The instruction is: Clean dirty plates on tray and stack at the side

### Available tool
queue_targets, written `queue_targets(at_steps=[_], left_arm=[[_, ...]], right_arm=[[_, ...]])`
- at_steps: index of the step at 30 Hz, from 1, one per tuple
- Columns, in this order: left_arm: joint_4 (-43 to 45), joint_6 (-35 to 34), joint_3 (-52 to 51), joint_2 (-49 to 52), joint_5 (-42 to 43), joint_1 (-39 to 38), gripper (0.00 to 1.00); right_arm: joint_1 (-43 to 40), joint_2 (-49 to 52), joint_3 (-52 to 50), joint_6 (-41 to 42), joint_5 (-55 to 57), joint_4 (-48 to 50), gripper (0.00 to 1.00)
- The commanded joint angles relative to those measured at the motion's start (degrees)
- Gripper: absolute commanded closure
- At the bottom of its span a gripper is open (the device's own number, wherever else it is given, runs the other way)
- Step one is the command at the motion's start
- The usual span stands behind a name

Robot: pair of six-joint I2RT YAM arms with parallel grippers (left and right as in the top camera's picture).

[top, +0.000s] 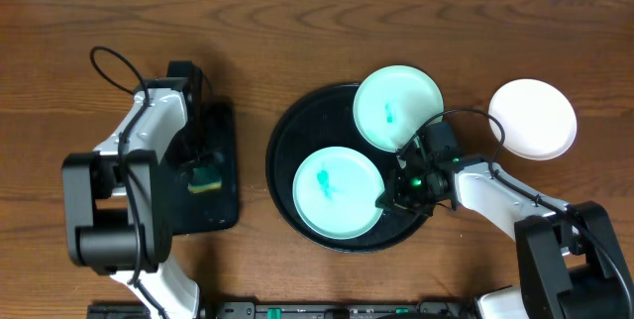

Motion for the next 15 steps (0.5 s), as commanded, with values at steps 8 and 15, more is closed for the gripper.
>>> queue_targets(at_steps=[8,15], left_arm=[[-2.1,1.3,-0.5,-30.7,-7.1,-4.5,0.93],[-1.5,3.0,-0.5,-46.9,-16.1,-9.4,0.93]], right_arm=[[0.4,2.2,-1.1,-1.1,2.3,-0.9,0.99],[0.4,2.2,-1.1,-1.5,2.3,-0.9,0.99]])
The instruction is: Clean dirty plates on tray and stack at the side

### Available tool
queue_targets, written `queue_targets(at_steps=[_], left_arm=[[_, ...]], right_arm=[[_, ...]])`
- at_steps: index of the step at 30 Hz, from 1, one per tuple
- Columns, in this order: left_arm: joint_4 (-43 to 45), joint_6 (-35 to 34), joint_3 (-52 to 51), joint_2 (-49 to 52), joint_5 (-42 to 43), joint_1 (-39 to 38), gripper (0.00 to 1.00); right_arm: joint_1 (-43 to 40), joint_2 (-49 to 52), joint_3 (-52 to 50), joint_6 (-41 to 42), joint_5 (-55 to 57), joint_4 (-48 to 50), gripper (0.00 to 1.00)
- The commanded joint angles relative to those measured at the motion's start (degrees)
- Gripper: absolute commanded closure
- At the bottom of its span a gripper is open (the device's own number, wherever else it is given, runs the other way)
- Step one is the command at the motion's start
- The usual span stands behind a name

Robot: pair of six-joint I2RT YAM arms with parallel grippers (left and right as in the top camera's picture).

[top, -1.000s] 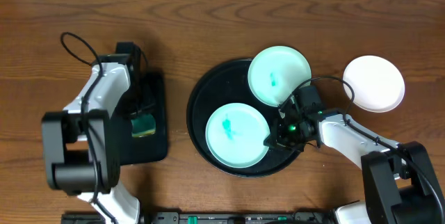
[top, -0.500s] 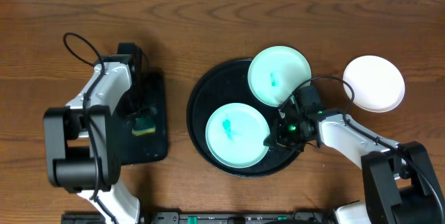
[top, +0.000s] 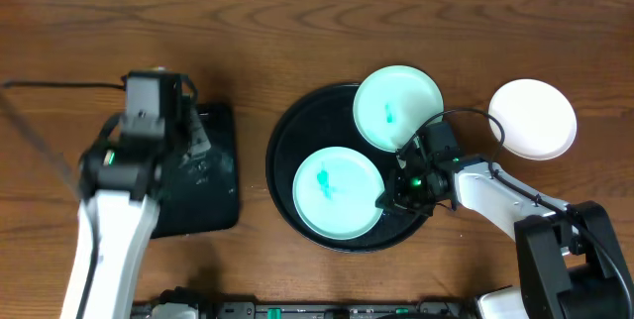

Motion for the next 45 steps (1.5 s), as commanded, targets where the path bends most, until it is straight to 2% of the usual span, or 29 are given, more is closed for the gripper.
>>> queue_targets(at_steps=[1,6,10,31,36,40,45], left_arm=[[0.9,2.6,0.4,-7.0,-8.4,-2.3,0.93],[2.1,4.6,0.4,-14.8,-11.6,-4.5,0.93],[2.1,5.7,0.4,-16.9,-11.7,-4.5,0.93],[2.2,6.1,0.4,-13.7,-11.7,-4.5,0.93],[2.5,5.8,0.4,-8.6,-11.7,-4.5,0.93],[1.6,1.4,0.4,-0.7,-11.1,-4.5,0.93],[0.2,-1.8,0.4,12.0,-3.8,-4.3,0.93]], right_arm=[[0.4,2.2,-1.1,-1.1,2.3,-0.9,0.99],[0.4,2.2,-1.1,-1.1,2.3,-0.9,0.99],[0.4,2.2,-1.1,-1.1,2.3,-0.9,0.99],[0.4,2.2,-1.1,-1.0,2.3,-0.9,0.99],[0.4,2.2,-1.1,-1.0,2.3,-0.8,0.99],[0.4,2.2,-1.1,-1.0,2.3,-0.8,0.98],[0.4,2.2,-1.1,-1.1,2.3,-0.9,0.99]])
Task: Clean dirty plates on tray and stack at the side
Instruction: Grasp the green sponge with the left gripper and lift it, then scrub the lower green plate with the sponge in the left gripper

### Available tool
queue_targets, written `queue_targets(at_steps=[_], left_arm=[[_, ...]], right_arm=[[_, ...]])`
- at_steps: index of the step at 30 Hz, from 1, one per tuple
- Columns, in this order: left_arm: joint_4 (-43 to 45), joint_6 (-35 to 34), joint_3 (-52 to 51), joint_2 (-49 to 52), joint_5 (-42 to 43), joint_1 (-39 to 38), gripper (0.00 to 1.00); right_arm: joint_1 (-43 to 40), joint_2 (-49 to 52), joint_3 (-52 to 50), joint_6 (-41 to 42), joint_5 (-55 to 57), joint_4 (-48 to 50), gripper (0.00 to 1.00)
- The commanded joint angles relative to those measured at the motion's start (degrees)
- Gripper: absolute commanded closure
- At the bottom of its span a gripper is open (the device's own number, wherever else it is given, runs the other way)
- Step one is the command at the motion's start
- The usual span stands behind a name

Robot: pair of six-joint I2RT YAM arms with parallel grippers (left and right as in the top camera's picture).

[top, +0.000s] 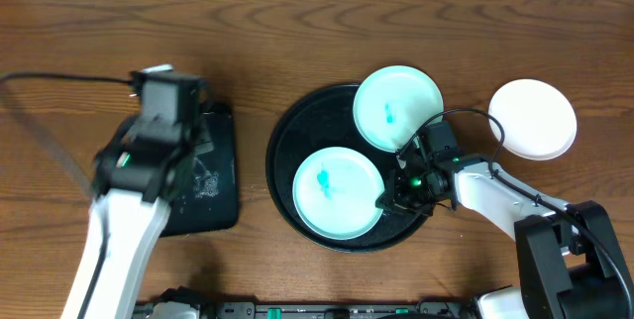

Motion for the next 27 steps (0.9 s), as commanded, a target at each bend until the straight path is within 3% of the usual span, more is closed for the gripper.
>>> queue_targets(at_steps=[1,9,14,20,23,27], left_arm=[[-0.5,-3.4,0.4,8.6,6.0,0.1,0.93],[-2.6,-3.6,0.4,24.6,19.5,2.1,0.93],[-2.4,-3.6,0.4,22.3,19.6,2.0,0.93],[-2.1,-3.6,0.4,16.3,31.1,1.1,0.93],[-1.0,-3.6,0.4,15.7,37.1,-2.5,0.93],[2.2,-6.6,0.4,16.7,37.5,-11.3,0.93]], right_arm=[[0.4,2.2,-1.1,-1.0,2.3,-0.9,0.99],[0.4,2.2,-1.1,-1.0,2.3,-0.8,0.98],[0.4,2.2,-1.1,-1.5,2.3,-0.9,0.99],[0.4,2.2,-1.1,-1.5,2.3,-0.6,0.99],[0.4,2.2,-1.1,-1.5,2.3,-0.6,0.99],[0.4,2.2,-1.1,-1.4,2.3,-0.4,0.98]])
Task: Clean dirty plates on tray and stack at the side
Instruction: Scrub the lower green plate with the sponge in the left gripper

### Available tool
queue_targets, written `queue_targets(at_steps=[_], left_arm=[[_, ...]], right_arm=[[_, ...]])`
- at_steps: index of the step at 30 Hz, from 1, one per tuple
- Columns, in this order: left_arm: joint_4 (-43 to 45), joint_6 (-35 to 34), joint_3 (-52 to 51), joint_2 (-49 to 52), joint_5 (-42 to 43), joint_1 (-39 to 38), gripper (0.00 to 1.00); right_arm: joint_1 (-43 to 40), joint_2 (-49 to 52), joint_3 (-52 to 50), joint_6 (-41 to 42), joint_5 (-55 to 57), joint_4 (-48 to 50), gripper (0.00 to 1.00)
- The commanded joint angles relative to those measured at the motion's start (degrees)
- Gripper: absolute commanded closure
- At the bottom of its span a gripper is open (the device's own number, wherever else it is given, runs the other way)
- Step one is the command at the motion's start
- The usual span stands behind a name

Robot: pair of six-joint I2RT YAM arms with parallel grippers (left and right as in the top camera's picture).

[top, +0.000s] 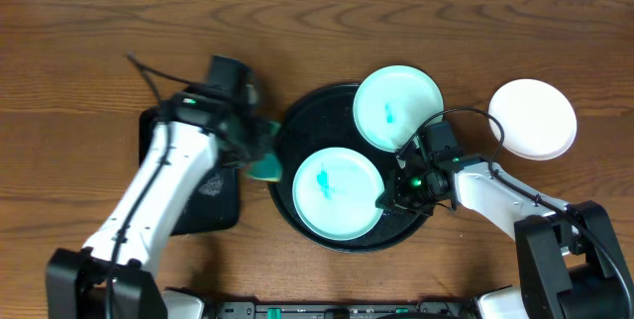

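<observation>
A round black tray (pixel 297 126) holds two mint-green plates, each with a blue-green smear. The front plate (pixel 337 192) lies flat. The back plate (pixel 398 108) rests on the tray's far right rim. My left gripper (pixel 260 151) is shut on a green and yellow sponge (pixel 266 167) at the tray's left rim, just left of the front plate. My right gripper (pixel 386 200) is shut on the front plate's right edge.
A clean white plate (pixel 533 119) lies on the table to the right of the tray. A black rectangular mat (pixel 203 200) with wet marks lies on the left, partly under my left arm. Cables trail from both arms.
My left gripper was over the black mat and is now to the right, at the tray's left rim, with the sponge showing in it. The right arm and the plates have not moved.
My left gripper was down on the sponge on the black mat. Then the arm was raised above the mat and the sponge was gone from it. It stayed over the mat, and now holds the sponge beside the front plate. My right gripper stayed on that plate's edge throughout.
</observation>
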Motion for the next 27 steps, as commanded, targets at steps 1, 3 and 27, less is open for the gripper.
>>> queue_targets(at_steps=[1,3,27], left_arm=[[3.0,-4.0,0.4,1.1,4.8,-8.6,0.93],[5.2,-5.9,0.4,2.0,4.7,-12.7,0.93],[10.9,-10.3,0.4,19.0,-1.4,-20.1,0.93]], right_arm=[[0.4,2.1,-1.1,-0.7,2.3,-0.4,0.99],[0.4,2.1,-1.1,-1.9,3.3,0.2,0.99],[5.8,-5.1,3.7,-0.9,23.7,-7.0,0.99]])
